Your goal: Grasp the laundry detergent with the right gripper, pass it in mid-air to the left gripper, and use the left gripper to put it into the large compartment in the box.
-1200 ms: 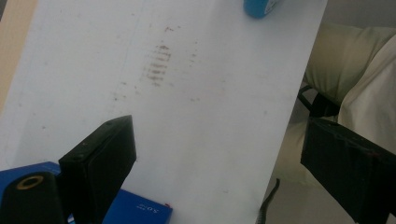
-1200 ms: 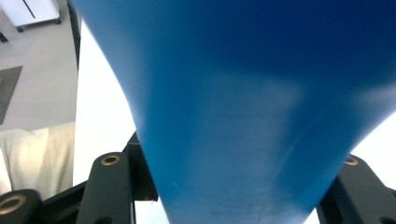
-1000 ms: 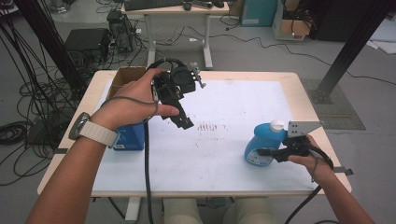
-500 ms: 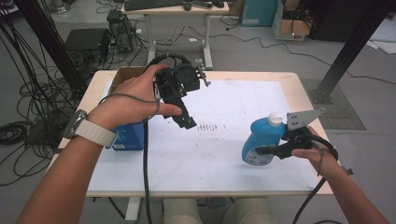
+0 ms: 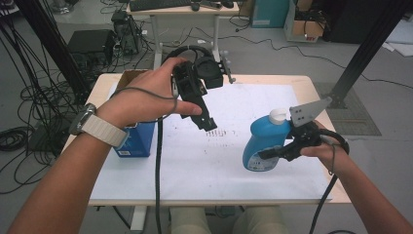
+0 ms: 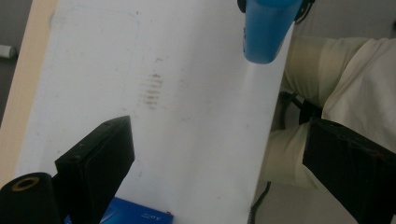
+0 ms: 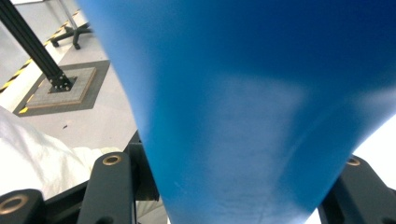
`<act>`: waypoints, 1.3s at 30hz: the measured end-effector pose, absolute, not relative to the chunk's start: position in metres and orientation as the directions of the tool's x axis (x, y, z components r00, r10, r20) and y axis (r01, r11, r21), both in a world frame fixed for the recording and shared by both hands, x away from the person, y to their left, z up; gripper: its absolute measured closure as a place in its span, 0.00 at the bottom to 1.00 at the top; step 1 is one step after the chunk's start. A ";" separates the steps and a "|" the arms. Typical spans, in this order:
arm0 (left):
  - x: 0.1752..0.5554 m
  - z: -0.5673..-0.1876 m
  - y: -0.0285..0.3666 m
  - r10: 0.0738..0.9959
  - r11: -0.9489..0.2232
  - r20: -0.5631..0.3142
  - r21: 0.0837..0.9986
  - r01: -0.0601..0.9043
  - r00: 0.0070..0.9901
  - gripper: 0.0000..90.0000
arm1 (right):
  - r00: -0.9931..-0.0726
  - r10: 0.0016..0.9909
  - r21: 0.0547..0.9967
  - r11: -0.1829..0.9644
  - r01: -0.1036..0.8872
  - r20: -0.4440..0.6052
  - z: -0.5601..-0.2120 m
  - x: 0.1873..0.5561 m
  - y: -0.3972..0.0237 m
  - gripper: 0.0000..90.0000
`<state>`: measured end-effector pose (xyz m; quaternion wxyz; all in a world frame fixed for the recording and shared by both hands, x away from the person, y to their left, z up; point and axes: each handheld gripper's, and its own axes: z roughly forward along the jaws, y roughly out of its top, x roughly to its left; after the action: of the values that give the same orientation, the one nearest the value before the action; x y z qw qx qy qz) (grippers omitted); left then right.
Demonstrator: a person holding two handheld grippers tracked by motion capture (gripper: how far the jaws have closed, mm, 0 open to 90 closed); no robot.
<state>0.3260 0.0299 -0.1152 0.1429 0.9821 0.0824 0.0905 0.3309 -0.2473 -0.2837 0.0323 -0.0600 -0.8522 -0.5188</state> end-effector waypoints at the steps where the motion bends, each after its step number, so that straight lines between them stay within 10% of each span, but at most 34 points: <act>1: 0.326 -0.115 0.028 0.187 -0.946 0.153 0.295 0.136 0.970 0.10 | -0.991 0.066 0.880 0.456 0.133 0.115 -0.282 0.331 -0.245 0.48; 39: 0.315 -0.126 -0.006 0.122 -0.950 0.076 0.298 0.094 0.990 0.06 | -0.998 -0.041 0.854 0.520 0.013 0.040 -0.277 0.335 -0.189 0.48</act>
<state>0.3146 -0.0059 -0.1259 0.1487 0.9863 0.0546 0.0468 0.3351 -0.1889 -0.2773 0.0277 0.0079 -0.8713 -0.4898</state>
